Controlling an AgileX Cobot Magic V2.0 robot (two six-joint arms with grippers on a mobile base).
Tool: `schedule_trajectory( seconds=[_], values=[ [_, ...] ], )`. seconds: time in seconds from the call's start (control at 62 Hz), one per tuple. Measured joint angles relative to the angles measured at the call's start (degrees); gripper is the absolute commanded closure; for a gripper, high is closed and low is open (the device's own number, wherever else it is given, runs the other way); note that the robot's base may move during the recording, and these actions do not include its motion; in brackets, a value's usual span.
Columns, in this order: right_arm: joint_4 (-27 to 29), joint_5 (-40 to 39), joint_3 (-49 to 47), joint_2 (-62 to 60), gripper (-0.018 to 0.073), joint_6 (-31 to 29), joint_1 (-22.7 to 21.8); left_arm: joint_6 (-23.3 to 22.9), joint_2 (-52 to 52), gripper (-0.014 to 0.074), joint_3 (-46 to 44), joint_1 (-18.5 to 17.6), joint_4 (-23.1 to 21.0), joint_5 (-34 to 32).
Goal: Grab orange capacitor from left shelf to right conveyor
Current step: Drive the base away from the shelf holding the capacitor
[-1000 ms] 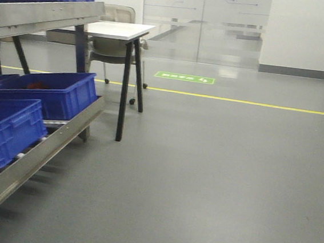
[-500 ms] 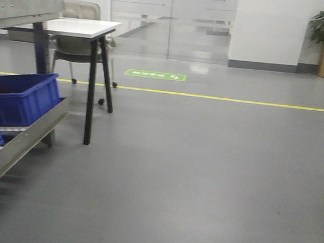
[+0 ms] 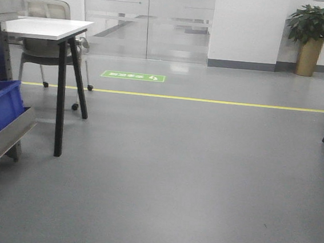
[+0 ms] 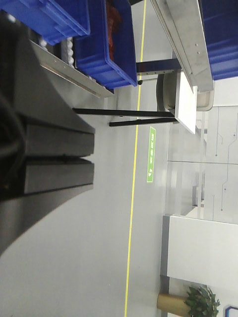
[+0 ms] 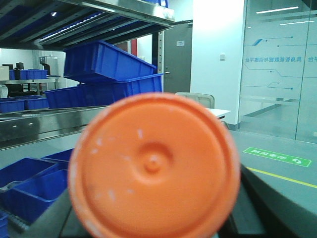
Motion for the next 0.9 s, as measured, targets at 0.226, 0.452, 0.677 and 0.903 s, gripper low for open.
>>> schedule_trajectory(
  seconds=[0.226, 0.452, 0.677, 0.903],
  values=[
    [0.0, 0.0, 0.0, 0.0, 0.0504, 0.0, 0.0, 0.0, 0.0, 0.0722, 0.0, 0.0, 0.0, 0.0],
    [0.0, 0.0, 0.0, 0.0, 0.0504, 0.0, 0.0, 0.0, 0.0, 0.0722, 0.0, 0.0, 0.0, 0.0],
    [0.0, 0.0, 0.0, 0.0, 0.0504, 0.0, 0.0, 0.0, 0.0, 0.0722, 0.0, 0.0, 0.0, 0.0],
    [0.0, 0.0, 0.0, 0.0, 0.0504, 0.0, 0.0, 0.0, 0.0, 0.0722, 0.0, 0.0, 0.0, 0.0]
  ],
)
